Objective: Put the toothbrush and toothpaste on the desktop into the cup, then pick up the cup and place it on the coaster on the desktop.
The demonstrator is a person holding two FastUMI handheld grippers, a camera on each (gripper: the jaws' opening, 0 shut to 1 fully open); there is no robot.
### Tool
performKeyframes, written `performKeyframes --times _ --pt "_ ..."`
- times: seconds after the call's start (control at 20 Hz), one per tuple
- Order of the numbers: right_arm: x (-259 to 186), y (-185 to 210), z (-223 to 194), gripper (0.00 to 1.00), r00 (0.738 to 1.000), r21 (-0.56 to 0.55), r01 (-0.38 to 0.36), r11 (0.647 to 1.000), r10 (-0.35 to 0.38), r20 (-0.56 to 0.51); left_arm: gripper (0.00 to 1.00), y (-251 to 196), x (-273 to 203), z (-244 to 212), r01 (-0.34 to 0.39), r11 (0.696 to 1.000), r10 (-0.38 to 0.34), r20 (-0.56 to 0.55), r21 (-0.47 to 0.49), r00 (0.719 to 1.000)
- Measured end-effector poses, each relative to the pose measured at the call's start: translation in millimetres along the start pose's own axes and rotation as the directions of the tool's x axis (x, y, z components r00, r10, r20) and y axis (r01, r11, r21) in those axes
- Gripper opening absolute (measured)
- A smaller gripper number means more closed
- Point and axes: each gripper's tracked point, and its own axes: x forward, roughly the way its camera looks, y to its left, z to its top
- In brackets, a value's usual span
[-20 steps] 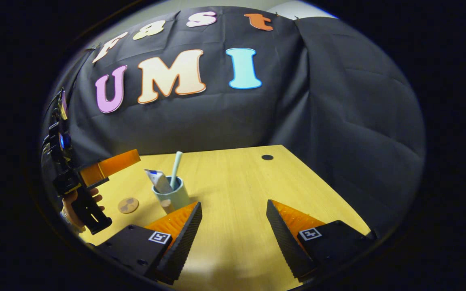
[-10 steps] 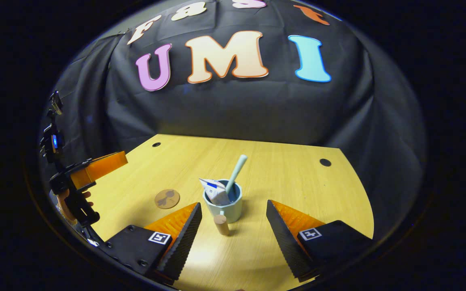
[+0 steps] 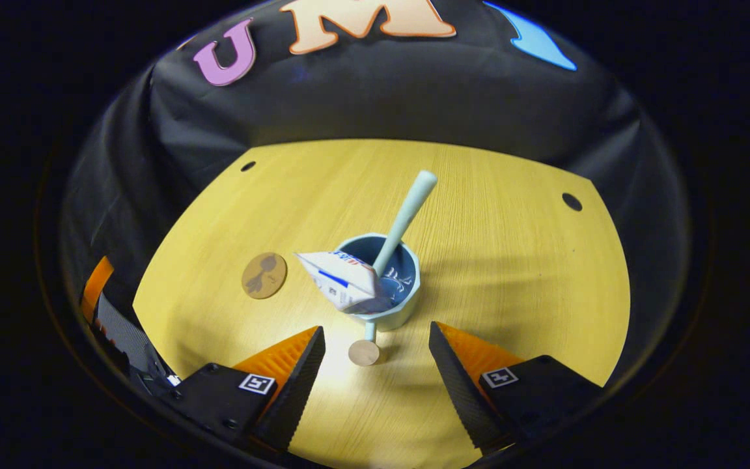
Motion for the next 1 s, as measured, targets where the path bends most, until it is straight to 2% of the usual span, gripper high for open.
performKeyframes --times 0.15,0.2,0.25,0.3,0.35,0.5,0.7,1.0 --pt "17 -3 -3 0.97 0.995 0.012 0.016 1.000 -0.015 -0.094 0.91 16 -6 -4 -0.049 0.998 0.049 -0.018 -0.027 0.999" --pt "23 -4 -4 0.89 0.993 0.013 0.022 1.000 -0.020 -0.119 0.91 21 -6 -4 -0.062 0.998 0.061 -0.018 -0.030 0.998" --pt "26 -4 -7 0.89 0.988 0.018 0.024 1.000 -0.021 -0.150 0.91 24 -6 -2 -0.071 0.997 0.071 -0.015 -0.035 0.997" --pt "31 -5 -11 0.84 0.983 0.016 0.033 0.999 -0.029 -0.179 0.91 25 -6 -1 -0.078 0.996 0.078 -0.014 -0.039 0.997" --pt "34 -2 -15 0.87 0.978 0.019 0.027 0.999 -0.023 -0.207 0.91 26 -5 -1 -0.084 0.996 0.083 -0.015 -0.041 0.996" --pt "42 -1 -23 0.66 0.965 0.000 0.045 0.999 -0.043 -0.260 0.91 28 -4 -3 -0.090 0.995 0.090 -0.020 -0.047 0.996" --pt "43 -3 -25 0.39 0.958 -0.028 0.078 0.997 -0.082 -0.274 0.91 26 -1 -13 -0.087 0.994 0.083 -0.057 -0.069 0.995" --pt "39 -3 -24 0.38 0.963 -0.110 0.086 0.990 -0.110 -0.245 0.91 16 6 -18 -0.070 0.994 0.064 -0.076 -0.084 0.995"
